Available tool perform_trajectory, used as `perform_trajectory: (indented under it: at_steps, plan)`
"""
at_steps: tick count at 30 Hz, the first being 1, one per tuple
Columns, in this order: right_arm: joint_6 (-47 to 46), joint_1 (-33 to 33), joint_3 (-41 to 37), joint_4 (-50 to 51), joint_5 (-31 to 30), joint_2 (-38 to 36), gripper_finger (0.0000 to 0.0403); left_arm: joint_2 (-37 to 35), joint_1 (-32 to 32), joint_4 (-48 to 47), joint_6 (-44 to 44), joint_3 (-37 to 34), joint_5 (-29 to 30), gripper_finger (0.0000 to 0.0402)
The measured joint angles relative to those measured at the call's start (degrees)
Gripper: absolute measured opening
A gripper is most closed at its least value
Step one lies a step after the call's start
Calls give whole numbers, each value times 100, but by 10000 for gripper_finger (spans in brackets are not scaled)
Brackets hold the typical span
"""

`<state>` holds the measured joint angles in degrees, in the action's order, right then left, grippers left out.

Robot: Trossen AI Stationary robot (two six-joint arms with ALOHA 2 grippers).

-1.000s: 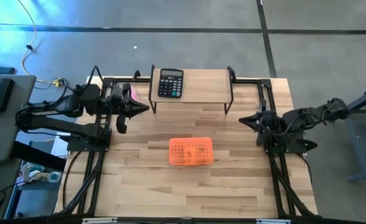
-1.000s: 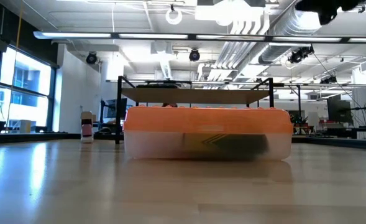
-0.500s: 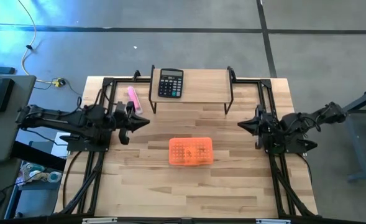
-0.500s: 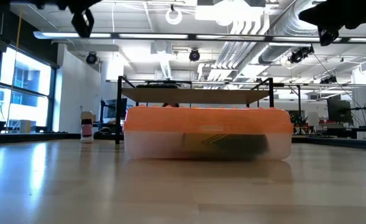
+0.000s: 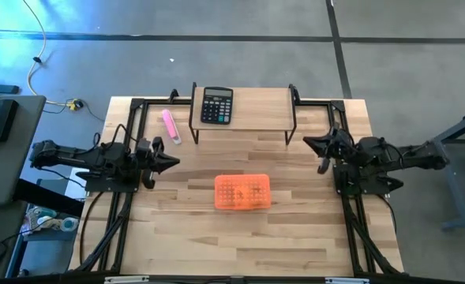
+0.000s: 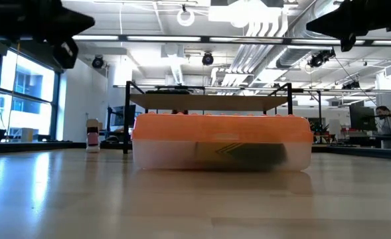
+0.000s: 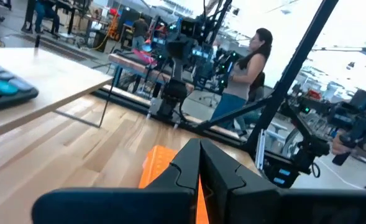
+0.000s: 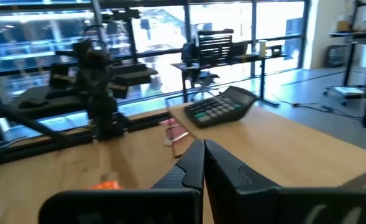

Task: Pack school essentials
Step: Return to Home Position

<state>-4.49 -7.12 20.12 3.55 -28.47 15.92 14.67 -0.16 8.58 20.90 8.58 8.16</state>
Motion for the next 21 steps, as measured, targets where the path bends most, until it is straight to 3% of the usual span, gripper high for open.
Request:
perform_trajectory:
  at_steps: [8,12,16,21]
  plan:
    - [373,516,2,165,89,0,0,-1099,3,-815,-241,-362,-1,0]
    - [118,745,1,877,286,0,0,-1408,79,-976,-306,-597,-2,0]
    - [-576,938,0,1858,625,6,0,-1397,203,-660,-374,-789,-131,0]
    - [-554,991,-2,1930,946,2,0,-1399,442,-705,-395,-795,-173,0]
